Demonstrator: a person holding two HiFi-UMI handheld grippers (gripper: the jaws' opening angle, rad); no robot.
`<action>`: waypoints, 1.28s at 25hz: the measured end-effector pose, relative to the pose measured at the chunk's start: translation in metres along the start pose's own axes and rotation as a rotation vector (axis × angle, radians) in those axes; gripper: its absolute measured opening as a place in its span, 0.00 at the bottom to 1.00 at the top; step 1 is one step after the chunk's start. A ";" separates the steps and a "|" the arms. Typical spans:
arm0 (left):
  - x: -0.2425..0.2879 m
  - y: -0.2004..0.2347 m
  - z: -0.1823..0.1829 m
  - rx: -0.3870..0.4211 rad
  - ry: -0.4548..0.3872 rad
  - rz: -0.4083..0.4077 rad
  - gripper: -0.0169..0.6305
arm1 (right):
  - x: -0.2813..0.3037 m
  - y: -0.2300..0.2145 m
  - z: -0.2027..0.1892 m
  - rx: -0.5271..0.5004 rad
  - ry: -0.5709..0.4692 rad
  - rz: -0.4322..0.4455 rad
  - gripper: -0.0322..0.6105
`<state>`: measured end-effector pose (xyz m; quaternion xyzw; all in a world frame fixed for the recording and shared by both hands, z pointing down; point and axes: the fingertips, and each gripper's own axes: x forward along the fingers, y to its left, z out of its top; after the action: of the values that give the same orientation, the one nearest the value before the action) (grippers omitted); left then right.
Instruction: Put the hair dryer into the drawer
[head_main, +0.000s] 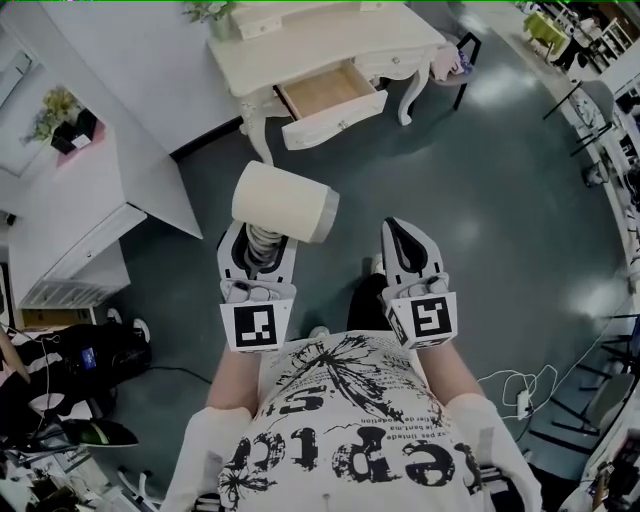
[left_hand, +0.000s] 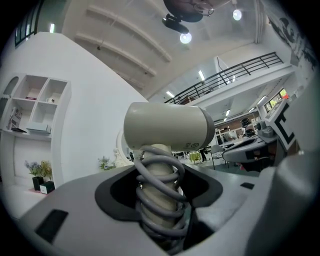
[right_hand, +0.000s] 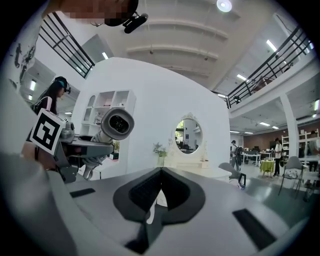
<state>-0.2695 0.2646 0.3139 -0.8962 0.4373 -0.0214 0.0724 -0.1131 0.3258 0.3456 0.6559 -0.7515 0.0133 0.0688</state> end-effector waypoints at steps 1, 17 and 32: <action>0.010 -0.001 0.000 -0.003 0.006 0.012 0.41 | 0.007 -0.009 -0.001 0.004 0.002 0.009 0.08; 0.222 -0.026 -0.001 -0.012 0.070 0.231 0.42 | 0.162 -0.203 0.016 -0.015 -0.020 0.197 0.08; 0.338 -0.018 -0.031 -0.005 0.118 0.330 0.41 | 0.271 -0.283 -0.004 0.012 0.009 0.285 0.08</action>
<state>-0.0500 0.0057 0.3389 -0.8096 0.5819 -0.0605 0.0468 0.1316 0.0206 0.3623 0.5430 -0.8366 0.0301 0.0657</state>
